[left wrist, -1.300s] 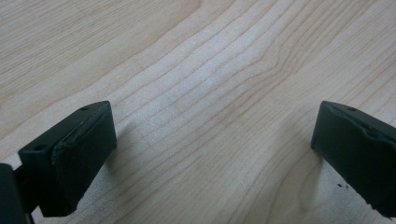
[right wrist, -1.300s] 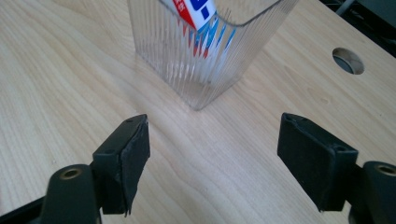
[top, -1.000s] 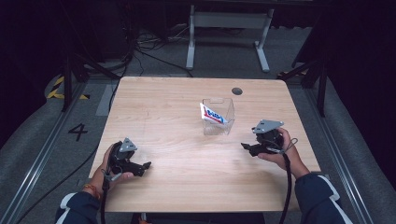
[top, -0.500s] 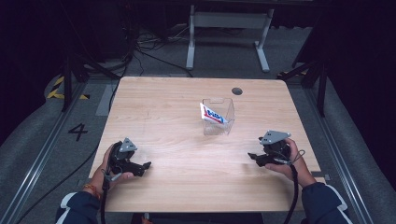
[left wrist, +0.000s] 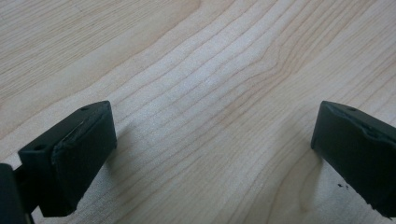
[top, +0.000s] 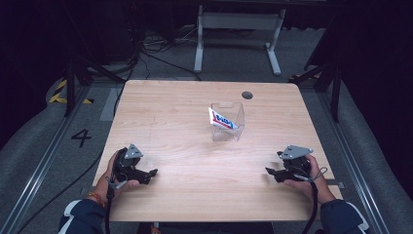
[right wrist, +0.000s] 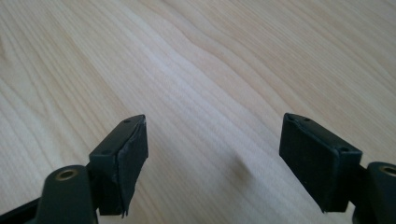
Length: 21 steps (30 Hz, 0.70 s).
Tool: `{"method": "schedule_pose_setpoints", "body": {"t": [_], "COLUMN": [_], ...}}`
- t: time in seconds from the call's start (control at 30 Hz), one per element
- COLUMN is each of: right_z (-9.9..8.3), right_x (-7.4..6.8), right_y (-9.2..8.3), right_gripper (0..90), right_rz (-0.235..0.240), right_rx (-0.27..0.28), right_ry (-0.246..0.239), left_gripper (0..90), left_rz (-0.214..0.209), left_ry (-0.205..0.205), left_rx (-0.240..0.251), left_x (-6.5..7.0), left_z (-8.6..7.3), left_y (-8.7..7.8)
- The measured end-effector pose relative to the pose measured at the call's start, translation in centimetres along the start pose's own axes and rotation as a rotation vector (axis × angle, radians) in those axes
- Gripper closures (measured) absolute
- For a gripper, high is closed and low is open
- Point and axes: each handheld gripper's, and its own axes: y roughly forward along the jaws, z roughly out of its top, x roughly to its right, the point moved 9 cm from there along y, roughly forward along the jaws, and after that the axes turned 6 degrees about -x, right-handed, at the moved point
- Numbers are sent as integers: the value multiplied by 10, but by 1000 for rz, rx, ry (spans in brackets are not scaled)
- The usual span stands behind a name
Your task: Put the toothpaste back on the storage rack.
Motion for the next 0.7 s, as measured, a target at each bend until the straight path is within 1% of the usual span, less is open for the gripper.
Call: {"method": "schedule_pose_setpoints", "body": {"t": [0.07,0.1,0.17,0.23,0.27,0.37,0.47,0.53,0.6,0.67,0.7], "right_z": [-4,-7,-13,-18,-22,-31,-39,-46,-52,-59,-62], "right_x": [-1,-1,0,-1,0,2,4,7,11,14,16], "right_y": [-2,-3,-5,-8,-9,-12,-13,-15,-18,-20,-20], "right_gripper": [246,246,243,243,243,244,244,234,236,218,209], "right_rz": [6,7,18,32,30,40,33,35,26,40,41], "right_rx": [9,14,19,35,34,38,34,39,49,61,71], "right_ry": [7,19,31,41,44,75,86,118,147,200,217], "left_gripper": [5,6,6,5,6,6,6,5,6,5,5], "left_rz": [-1,0,1,1,1,1,1,1,1,0,-1], "left_ry": [-1,0,2,3,3,3,3,3,3,1,-2], "left_rx": [0,1,0,-1,-1,-1,-1,-1,-1,0,1], "left_x": [0,0,0,0,0,0,0,0,0,0,0], "left_z": [0,0,0,0,0,0,0,0,0,0,0], "left_y": [0,0,0,0,0,0,0,0,0,0,0]}}
